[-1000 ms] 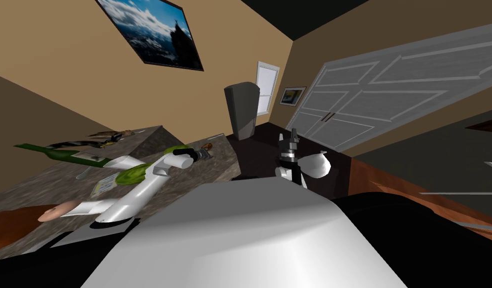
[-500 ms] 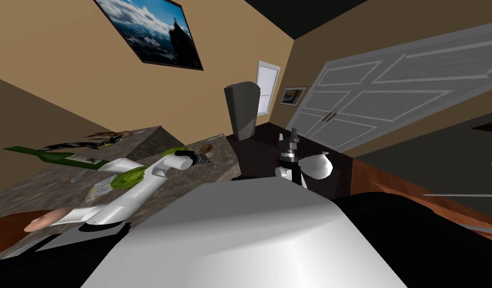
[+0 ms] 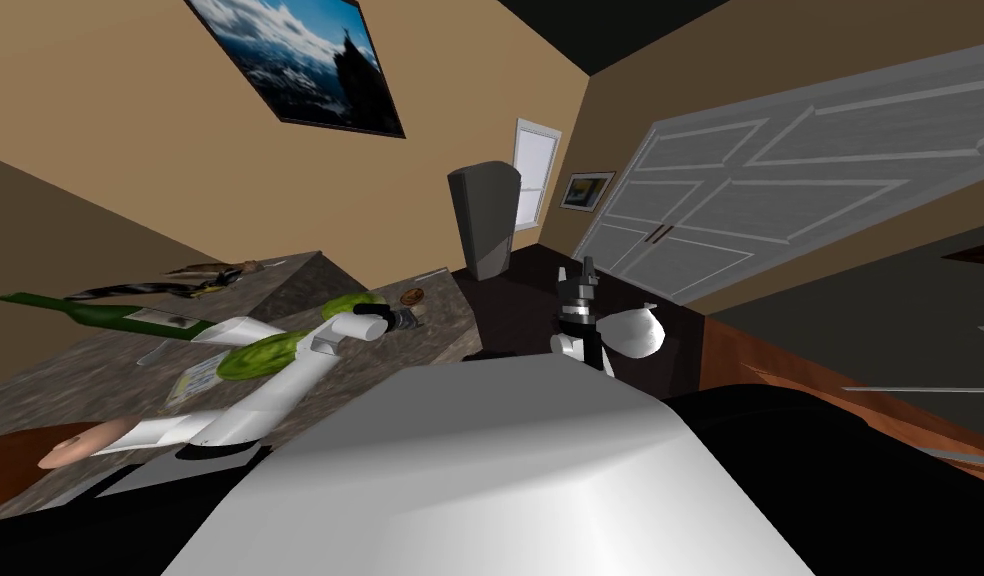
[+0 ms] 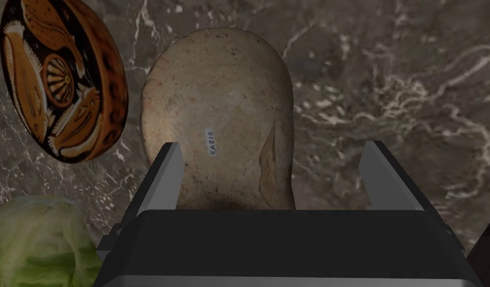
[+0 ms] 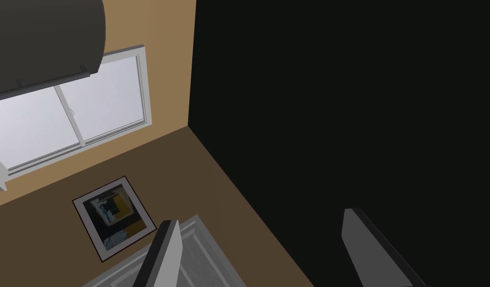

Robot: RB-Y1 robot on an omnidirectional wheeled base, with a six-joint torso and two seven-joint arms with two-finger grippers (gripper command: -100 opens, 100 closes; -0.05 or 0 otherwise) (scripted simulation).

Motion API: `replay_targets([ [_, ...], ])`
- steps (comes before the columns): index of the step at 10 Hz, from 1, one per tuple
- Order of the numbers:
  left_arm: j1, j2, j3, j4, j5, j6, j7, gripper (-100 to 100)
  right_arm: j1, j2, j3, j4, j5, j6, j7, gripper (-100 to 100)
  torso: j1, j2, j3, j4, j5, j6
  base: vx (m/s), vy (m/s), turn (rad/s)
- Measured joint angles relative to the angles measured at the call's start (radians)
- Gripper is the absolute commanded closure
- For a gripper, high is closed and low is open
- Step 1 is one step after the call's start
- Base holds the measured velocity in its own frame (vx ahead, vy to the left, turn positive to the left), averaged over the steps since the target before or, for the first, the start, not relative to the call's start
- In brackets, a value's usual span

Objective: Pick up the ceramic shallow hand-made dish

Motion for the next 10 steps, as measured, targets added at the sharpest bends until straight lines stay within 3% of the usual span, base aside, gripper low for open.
replay_targets([
  [1, 0.001, -0.001, 0.0, 0.002, 0.0, -0.004, -0.004, 100, 0.0, 0.0, 0.0, 0.0, 0.0, 0.0, 0.0, 0, 0.0, 0.0, 0.0, 0.0, 0.0, 0.0, 0.0, 0.0, 0.0],
  [5, 0.001, -0.001, 0.0, 0.001, 0.0, -0.003, -0.003, 100, 0.0, 0.0, 0.0, 0.0, 0.0, 0.0, 0.0, 0, 0.0, -0.001, 0.0, 0.0, 0.0, 0.0, 0.0, 0.0, 0.0],
  [6, 0.001, -0.001, 0.0, 0.001, 0.0, -0.003, -0.003, 0, 0.0, 0.0, 0.0, 0.0, 0.0, 0.0, 0.0, 0, 0.0, -0.001, 0.0, 0.0, 0.0, 0.0, 0.0, 0.0, 0.0],
  [7, 0.001, -0.001, 0.0, 0.001, 0.0, -0.003, -0.003, 100, 0.0, 0.0, 0.0, 0.0, 0.0, 0.0, 0.0, 0, 0.0, -0.001, 0.0, 0.0, 0.0, 0.0, 0.006, -0.004, -0.006],
  [10, -0.003, 0.029, 0.004, -0.042, 0.016, 0.023, 0.024, 100, 0.0, 0.0, 0.0, 0.0, 0.0, 0.0, 0.0, 0, 0.0, 0.0, 0.0, 0.0, -0.001, 0.0, 0.0, 0.001, 0.005],
])
